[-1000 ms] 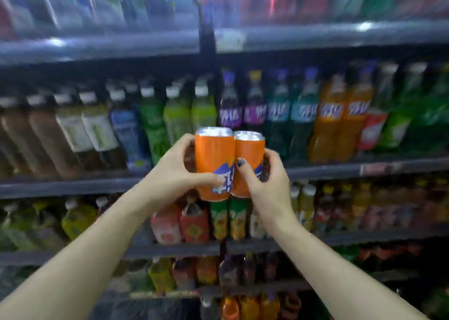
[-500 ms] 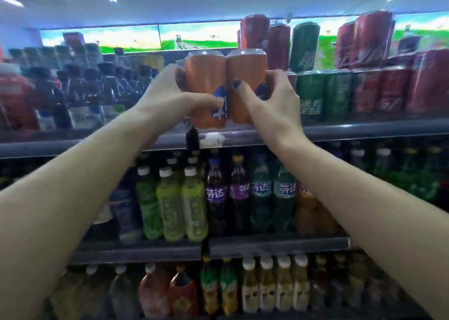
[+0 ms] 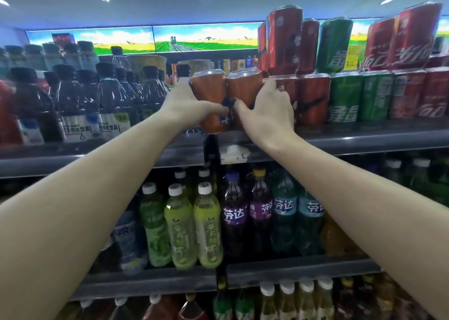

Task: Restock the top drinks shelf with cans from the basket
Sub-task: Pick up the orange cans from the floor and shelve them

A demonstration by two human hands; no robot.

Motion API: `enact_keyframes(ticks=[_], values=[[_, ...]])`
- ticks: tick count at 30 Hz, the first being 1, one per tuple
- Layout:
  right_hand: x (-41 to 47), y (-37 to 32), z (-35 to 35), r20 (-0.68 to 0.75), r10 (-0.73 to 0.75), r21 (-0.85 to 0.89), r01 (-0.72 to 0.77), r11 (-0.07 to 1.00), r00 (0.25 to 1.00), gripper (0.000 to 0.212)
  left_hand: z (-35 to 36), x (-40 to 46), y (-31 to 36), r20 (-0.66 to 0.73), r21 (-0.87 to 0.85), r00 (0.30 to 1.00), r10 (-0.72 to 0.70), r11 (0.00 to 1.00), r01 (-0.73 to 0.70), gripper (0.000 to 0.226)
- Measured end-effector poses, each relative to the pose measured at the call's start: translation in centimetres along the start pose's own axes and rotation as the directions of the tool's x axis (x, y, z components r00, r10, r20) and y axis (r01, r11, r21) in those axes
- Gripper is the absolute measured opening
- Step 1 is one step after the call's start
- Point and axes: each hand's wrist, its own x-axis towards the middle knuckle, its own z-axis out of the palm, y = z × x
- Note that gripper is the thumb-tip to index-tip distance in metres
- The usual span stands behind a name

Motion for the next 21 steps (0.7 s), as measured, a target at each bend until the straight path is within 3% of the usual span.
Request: enact_keyframes(ticks=[9,13,19,21], values=[[0.0,1.0,1.4,-0.096,-0.168,-0.221,0.144,0.965,0.981,0.070,0.8,1.3,-1.8,0.031,0.106,0.999,0.038,0.993,-0.041,0.070],[-0.6,0.9,1.7,-0.093,-0.175,-0.099,0.166,0.981,0.980,0.073,0.7,1.0,-1.8,0.028,0.200,0.996,0.083,0.976,-0.087,0.081],[-1.6,1.6,0.4,0.001,-0.273,-0.143,0.271,0.952,0.962,0.013,0.5,-0.5,-2.3,-0.043,0.379,0.962,0.270,0.895,-0.235,0.062],[-1.7,1.7,0.2,0.062,-0.254,-0.142,0.260,0.955,0.965,0.010,0.6,-0.3,-2.4,-0.019,0.440,0.955,0.295,0.860,-0.257,0.053]])
